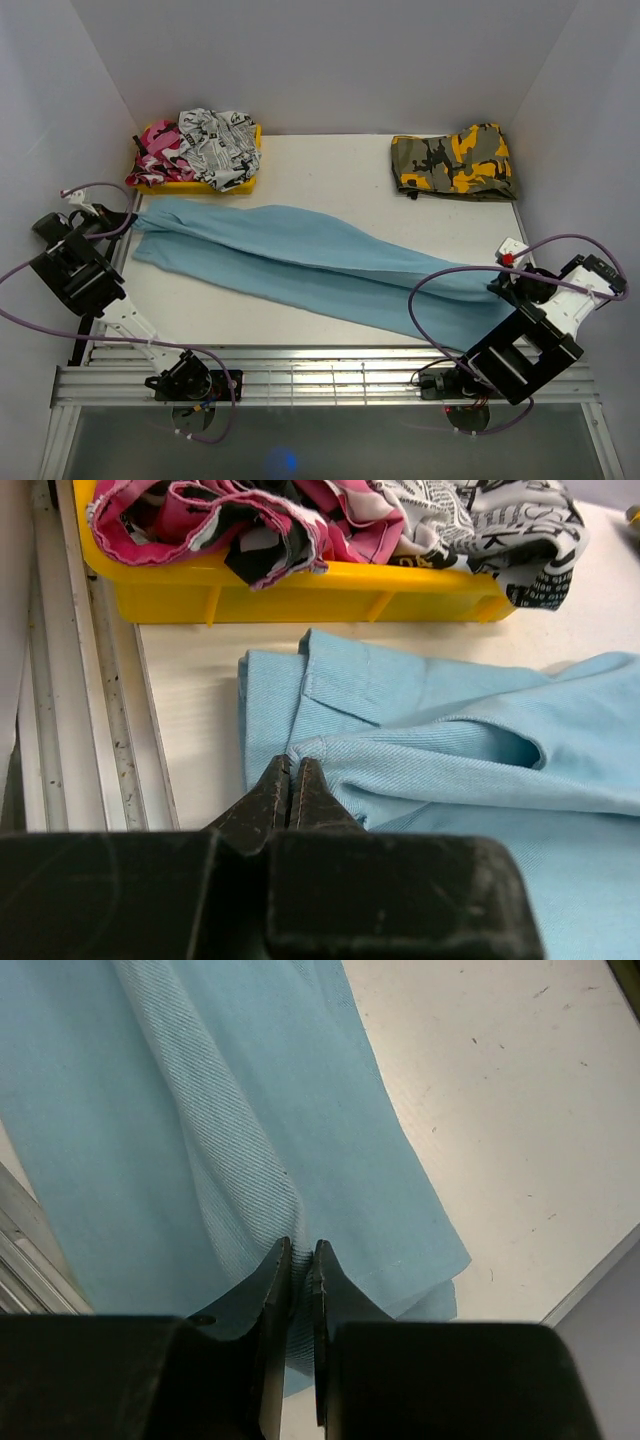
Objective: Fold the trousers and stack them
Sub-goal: Fold the trousers
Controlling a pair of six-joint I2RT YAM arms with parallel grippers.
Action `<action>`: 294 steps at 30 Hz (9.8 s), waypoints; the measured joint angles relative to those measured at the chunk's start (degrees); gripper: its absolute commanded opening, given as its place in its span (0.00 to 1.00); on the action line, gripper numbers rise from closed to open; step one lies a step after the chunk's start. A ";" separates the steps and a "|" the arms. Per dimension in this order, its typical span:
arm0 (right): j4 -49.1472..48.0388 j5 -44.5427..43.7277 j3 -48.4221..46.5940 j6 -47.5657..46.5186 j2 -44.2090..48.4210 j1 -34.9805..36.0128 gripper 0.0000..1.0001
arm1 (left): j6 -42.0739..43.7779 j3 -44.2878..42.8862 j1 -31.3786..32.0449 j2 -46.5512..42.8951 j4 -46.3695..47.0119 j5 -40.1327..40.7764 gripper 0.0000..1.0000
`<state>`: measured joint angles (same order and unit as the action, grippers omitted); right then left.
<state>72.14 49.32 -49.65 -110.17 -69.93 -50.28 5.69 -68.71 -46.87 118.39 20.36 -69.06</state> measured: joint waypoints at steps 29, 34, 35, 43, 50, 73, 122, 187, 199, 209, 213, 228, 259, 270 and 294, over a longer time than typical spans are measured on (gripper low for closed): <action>-11.15 -18.34 14.43 -2.75 -3.43 -13.03 0.08 | 93.53 -5.11 -5.07 -4.48 -74.62 14.14 0.51; -15.80 -17.70 10.36 -2.71 -9.03 -12.35 0.36 | 100.50 -4.00 -5.99 -10.82 -83.06 18.27 0.55; -16.94 -17.62 9.20 -2.78 -9.68 -11.65 0.54 | 101.48 -3.89 -6.08 -12.22 -84.41 18.67 0.56; -17.62 -14.82 -7.32 -2.47 -12.72 -1.77 0.93 | 103.47 -4.50 -3.85 -19.71 -92.13 20.81 0.60; -13.03 -13.31 -20.68 3.61 -17.55 8.74 0.99 | 91.58 -2.32 7.45 -21.29 -90.79 24.76 0.65; -27.82 -29.16 -31.08 49.66 -40.52 46.66 0.70 | 40.59 2.23 19.91 -16.06 -71.17 32.39 0.52; -43.45 -36.24 -37.88 76.37 -45.75 106.18 0.44 | 74.55 -0.98 5.97 -20.85 -81.35 28.06 0.61; -41.48 -35.39 -42.18 71.56 -46.99 101.24 0.47 | 98.14 6.29 5.62 -18.18 -69.42 31.54 0.12; -39.80 -34.64 -42.21 70.64 -47.01 100.89 0.54 | 97.59 3.21 5.75 -17.35 -70.55 31.85 0.00; -38.80 -34.56 -41.51 69.05 -48.26 100.87 0.48 | 96.28 0.87 5.84 -16.70 -71.56 31.80 0.00; -38.25 -34.34 -41.11 68.61 -49.40 100.87 0.48 | 96.24 0.63 5.84 -16.22 -71.58 31.82 0.00; -37.86 -33.14 -38.58 67.17 -49.37 101.15 0.17 | 95.60 0.39 5.84 -15.61 -71.69 31.82 0.00; -40.72 -35.63 -32.00 65.31 -28.68 93.59 0.08 | 86.09 -0.85 6.05 -29.11 -77.64 20.72 0.00; -44.04 -33.18 -17.97 63.49 -33.44 93.59 0.08 | 90.36 17.81 5.31 -23.96 -74.29 29.90 0.00; -42.82 -25.53 -18.84 68.41 -36.09 102.07 0.60 | 90.16 6.69 -0.79 -22.36 -77.00 27.54 0.86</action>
<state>29.32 23.79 -68.49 -41.76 -106.02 51.79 95.85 -62.02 -47.66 96.03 -56.64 -41.52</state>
